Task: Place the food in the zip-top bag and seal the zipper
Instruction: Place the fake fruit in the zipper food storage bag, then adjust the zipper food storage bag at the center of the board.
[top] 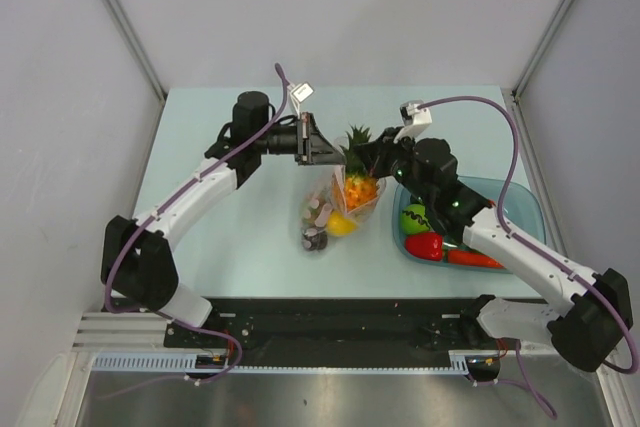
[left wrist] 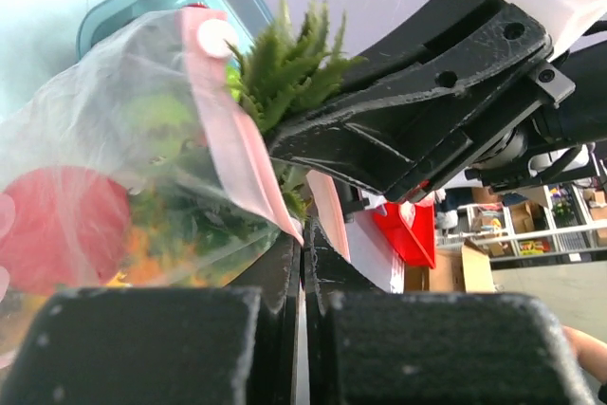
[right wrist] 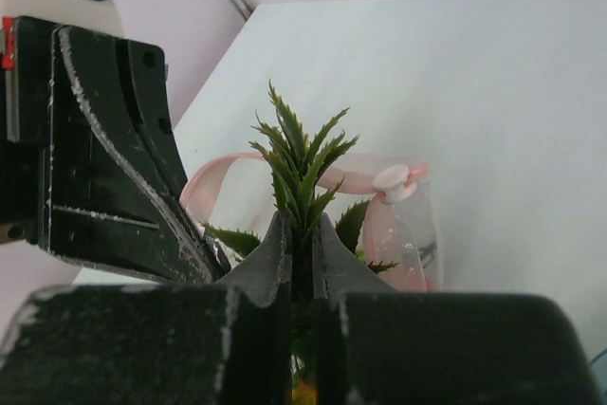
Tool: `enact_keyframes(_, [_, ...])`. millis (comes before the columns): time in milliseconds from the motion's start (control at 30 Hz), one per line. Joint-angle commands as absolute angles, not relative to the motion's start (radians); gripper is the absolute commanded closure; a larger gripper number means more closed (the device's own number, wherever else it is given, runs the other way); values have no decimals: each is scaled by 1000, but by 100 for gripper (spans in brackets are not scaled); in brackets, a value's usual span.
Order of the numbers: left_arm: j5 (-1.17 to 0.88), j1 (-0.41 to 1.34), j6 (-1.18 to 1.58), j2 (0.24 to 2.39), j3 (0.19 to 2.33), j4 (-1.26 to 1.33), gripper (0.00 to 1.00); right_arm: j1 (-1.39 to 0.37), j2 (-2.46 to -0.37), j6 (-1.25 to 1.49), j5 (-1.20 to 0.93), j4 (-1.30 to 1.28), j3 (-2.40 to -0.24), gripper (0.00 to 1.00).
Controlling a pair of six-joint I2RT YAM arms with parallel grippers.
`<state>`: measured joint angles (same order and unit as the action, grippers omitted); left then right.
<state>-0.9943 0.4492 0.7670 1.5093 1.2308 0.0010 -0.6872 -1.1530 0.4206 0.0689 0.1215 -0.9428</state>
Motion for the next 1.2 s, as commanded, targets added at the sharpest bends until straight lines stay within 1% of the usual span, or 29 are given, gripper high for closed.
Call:
enact_keyframes(0, [-986,446,795,1445,1238,109,100,-728,-1175,456,136,130,-991,100])
enact_keyframes(33, [-988,446,798,1445,1239,110,100,-741,-1172,428,79,150,-980,100])
enact_keyframes(67, [-989,446,798,1443,1242,109,100,-750,-1172,401,42,147,-973,92])
enact_keyframes(167, [-992,439,796,1436,1239,109,100,-744,-1164,303,-57,19,-1023,54])
enact_keyframes(200, [-989,436,796,1430,1238,107,100,-736,-1148,232,-72,-27,-1034,53])
enact_keyframes(233, [-992,428,796,1425,1229,107,100,-730,-1137,203,-93,-63,-1058,41])
enact_keyframes(333, [-999,414,787,1411,1215,101,100,-672,-1092,97,-165,-214,-1132,21])
enact_keyframes(367, [-1000,411,785,1407,1210,103,100,-648,-1079,81,-185,-280,-1150,11])
enact_keyframes(400, [-1000,410,785,1404,1206,103,100,-618,-1071,66,-221,-314,-1166,9])
enact_keyframes(433, [-1003,407,782,1399,1198,106,100,-547,-1056,45,-291,-349,-1178,9])
enact_keyframes(467, [-1005,405,779,1399,1197,107,100,-516,-1049,41,-310,-406,-1187,8])
enact_keyframes(500, [-1008,405,776,1399,1198,104,100,-482,-1045,34,-330,-428,-1186,9])
enact_keyframes(533, [-1009,405,773,1399,1197,104,100,-425,-1049,16,-394,-451,-1183,10])
enact_keyframes(600, [-1015,405,770,1401,1197,104,100,-379,-1064,5,-445,-471,-1172,17])
enact_keyframes(633, [-1014,405,770,1401,1197,103,100,-335,-1112,30,-487,-462,-1183,22])
enact_keyframes(700, [-1015,405,770,1405,1201,100,100,-328,-1152,41,-552,-469,-1199,26])
enact_keyframes(767, [-1012,405,767,1408,1207,92,100,-331,-1206,45,-607,-498,-1221,26])
enact_keyframes(833, [-1012,405,761,1408,1213,84,100,-344,-1238,32,-611,-515,-1216,26])
enact_keyframes(933, [-1008,406,759,1408,1213,81,100,-365,-1259,14,-585,-503,-1195,29])
enact_keyframes(1033, [-1005,405,755,1404,1212,72,100,-380,-1293,9,-587,-502,-1193,41])
enact_keyframes(1067, [-1002,405,747,1402,1212,68,100,-380,-1299,3,-597,-508,-1204,62])
enact_keyframes(1100, [-999,405,742,1401,1213,54,100,-377,-1304,3,-606,-518,-1210,78])
enact_keyframes(1133, [-996,405,735,1396,1215,42,100,-377,-1302,6,-620,-517,-1218,91])
enact_keyframes(1167, [-982,405,701,1394,1224,20,100,-376,-1284,8,-624,-515,-1223,100])
